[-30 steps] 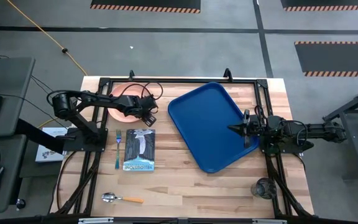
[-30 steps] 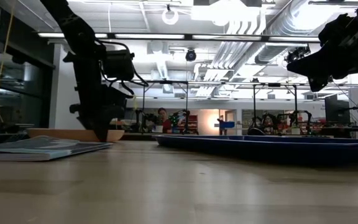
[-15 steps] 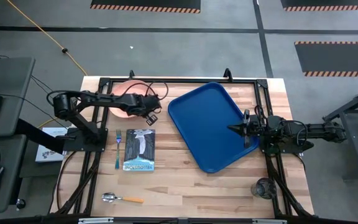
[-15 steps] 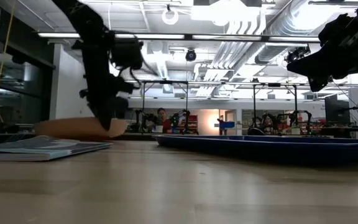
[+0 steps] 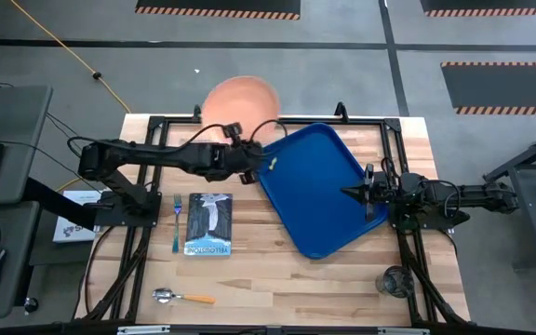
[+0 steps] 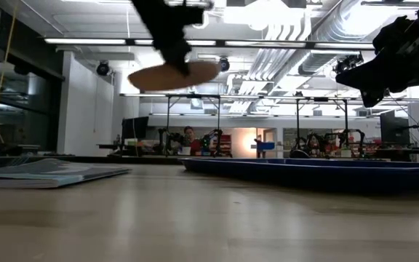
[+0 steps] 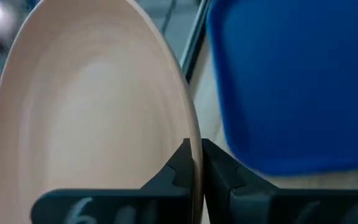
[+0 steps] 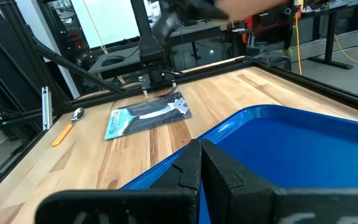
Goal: Pick and place plate/cup/fork/spoon on tray
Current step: Put the brown plate on the blue tray, then put the black cup on the blue tray
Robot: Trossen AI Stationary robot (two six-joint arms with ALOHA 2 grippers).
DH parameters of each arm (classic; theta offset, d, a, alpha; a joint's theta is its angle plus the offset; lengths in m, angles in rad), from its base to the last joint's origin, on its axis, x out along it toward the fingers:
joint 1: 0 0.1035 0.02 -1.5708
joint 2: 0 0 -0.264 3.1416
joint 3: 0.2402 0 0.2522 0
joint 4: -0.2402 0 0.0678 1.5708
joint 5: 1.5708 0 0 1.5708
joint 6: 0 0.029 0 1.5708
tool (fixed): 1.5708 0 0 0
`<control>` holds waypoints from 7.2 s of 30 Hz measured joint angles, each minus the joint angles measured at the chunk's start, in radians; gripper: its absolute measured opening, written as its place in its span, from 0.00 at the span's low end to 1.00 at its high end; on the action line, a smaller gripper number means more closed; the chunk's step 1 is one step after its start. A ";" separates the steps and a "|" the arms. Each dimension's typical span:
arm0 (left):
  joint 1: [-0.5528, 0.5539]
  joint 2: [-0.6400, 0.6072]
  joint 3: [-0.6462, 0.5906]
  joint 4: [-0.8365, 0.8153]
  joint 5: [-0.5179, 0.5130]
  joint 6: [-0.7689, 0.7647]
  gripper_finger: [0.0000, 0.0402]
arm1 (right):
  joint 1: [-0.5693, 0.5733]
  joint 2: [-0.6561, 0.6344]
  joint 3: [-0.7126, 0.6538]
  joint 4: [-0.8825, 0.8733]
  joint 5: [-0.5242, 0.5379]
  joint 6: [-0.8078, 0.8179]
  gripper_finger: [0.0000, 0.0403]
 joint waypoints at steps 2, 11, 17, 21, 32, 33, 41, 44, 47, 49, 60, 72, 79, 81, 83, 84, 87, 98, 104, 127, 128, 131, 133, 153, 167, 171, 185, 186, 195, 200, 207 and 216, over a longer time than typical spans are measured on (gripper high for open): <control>-0.032 0.000 0.023 0.077 -0.002 0.085 0.01 | 0.000 0.000 0.000 0.000 0.000 0.000 0.00; -0.074 0.004 0.032 0.224 0.009 0.191 0.01 | 0.000 0.000 0.000 0.000 0.000 0.000 0.00; -0.074 0.092 0.033 0.280 0.231 0.182 0.01 | 0.000 0.000 0.000 0.000 0.000 0.000 0.00; -0.096 0.211 0.035 0.363 0.224 0.264 0.01 | 0.000 0.000 0.000 0.000 0.000 0.000 0.00; -0.121 0.590 0.329 0.240 0.261 0.224 0.01 | 0.000 0.000 0.000 0.000 0.000 0.000 0.00; -0.122 0.612 0.354 0.226 0.262 0.218 0.01 | 0.000 0.000 0.000 0.000 0.000 0.000 0.00; -0.119 0.698 0.414 0.143 0.260 0.077 0.01 | 0.000 0.000 0.000 0.000 0.000 0.000 0.00; -0.118 0.697 0.415 0.118 0.266 0.013 0.01 | 0.000 0.000 0.000 0.000 0.000 0.000 0.00; -0.118 0.697 0.415 0.121 0.302 0.002 0.02 | 0.000 0.000 0.000 0.000 0.000 0.000 0.00; -0.118 0.696 0.415 0.137 0.338 0.003 0.03 | 0.000 0.000 0.000 0.000 0.000 0.000 0.00; -0.112 0.696 0.416 0.163 0.360 0.009 0.04 | 0.000 0.000 0.000 0.000 0.000 0.000 0.00; -0.091 0.696 0.416 0.155 0.361 -0.026 0.17 | 0.000 0.000 0.000 0.000 0.000 0.000 0.00; -0.109 0.679 0.419 0.142 0.373 -0.025 0.34 | 0.000 0.000 0.000 0.000 0.000 0.000 0.00; -0.114 0.666 0.434 0.086 0.376 -0.026 0.37 | 0.000 0.000 0.000 0.000 0.000 0.000 0.00; -0.120 0.658 0.470 0.052 0.376 -0.025 0.40 | 0.000 -0.001 0.000 0.000 0.000 0.000 0.00; -0.121 0.643 0.479 0.016 0.377 -0.026 0.41 | 0.000 0.000 0.000 0.000 0.000 0.000 0.00; -0.127 0.593 0.494 -0.024 0.378 -0.031 0.44 | 0.000 -0.001 0.000 -0.001 0.000 0.000 0.00; -0.101 0.199 0.204 0.213 0.576 -0.086 0.44 | 0.000 0.019 0.000 -0.002 -0.008 0.000 0.00; -0.098 -0.141 -0.241 0.622 0.588 -0.119 0.43 | 0.000 0.030 0.000 -0.001 -0.008 0.000 0.00; -0.100 -0.758 -0.777 0.979 0.574 -0.122 0.43 | 0.000 0.039 0.000 -0.002 -0.011 0.000 0.00; -0.100 -0.758 -0.777 0.980 0.572 -0.114 0.43 | 0.000 0.038 0.000 -0.002 -0.011 0.000 0.00; -0.099 -0.758 -0.777 0.983 0.568 -0.095 0.43 | 0.000 0.038 0.000 -0.002 -0.011 0.000 0.00; -0.099 -0.758 -0.777 0.992 0.568 -0.094 0.43 | 0.000 0.038 0.000 -0.002 -0.011 0.000 0.00; -0.099 -0.757 -0.777 0.984 0.568 -0.103 0.43 | 0.000 0.072 0.000 0.487 0.142 -0.042 0.00; -0.100 -0.757 -0.777 0.965 0.568 -0.103 0.43 | 0.000 0.395 0.367 0.210 0.120 -0.078 0.19; -0.100 -0.757 -0.777 0.949 0.568 -0.104 0.43 | 0.000 0.483 0.663 -0.422 0.022 0.059 0.33; -0.100 -0.757 -0.777 0.947 0.568 -0.117 0.43 | 0.223 0.666 0.924 -1.149 -0.214 0.852 0.39; -0.100 -0.757 -0.777 0.947 0.568 -0.125 0.43 | 0.260 0.673 0.919 -1.145 -0.228 0.903 0.39; -0.100 -0.757 -0.777 0.951 0.568 -0.131 0.43 | 0.615 0.762 0.913 -1.138 -0.235 1.301 0.39; -0.100 -0.757 -0.777 0.973 0.568 -0.141 0.43 | 0.778 0.833 0.913 -1.150 -0.228 1.427 0.39; -0.100 -0.757 -0.776 0.979 0.568 -0.183 0.43 | 0.967 0.945 0.913 -1.154 -0.279 1.555 0.39; -0.100 -0.757 -0.776 0.979 0.568 -0.209 0.43 | 1.069 1.043 0.913 -1.156 -0.272 1.624 0.39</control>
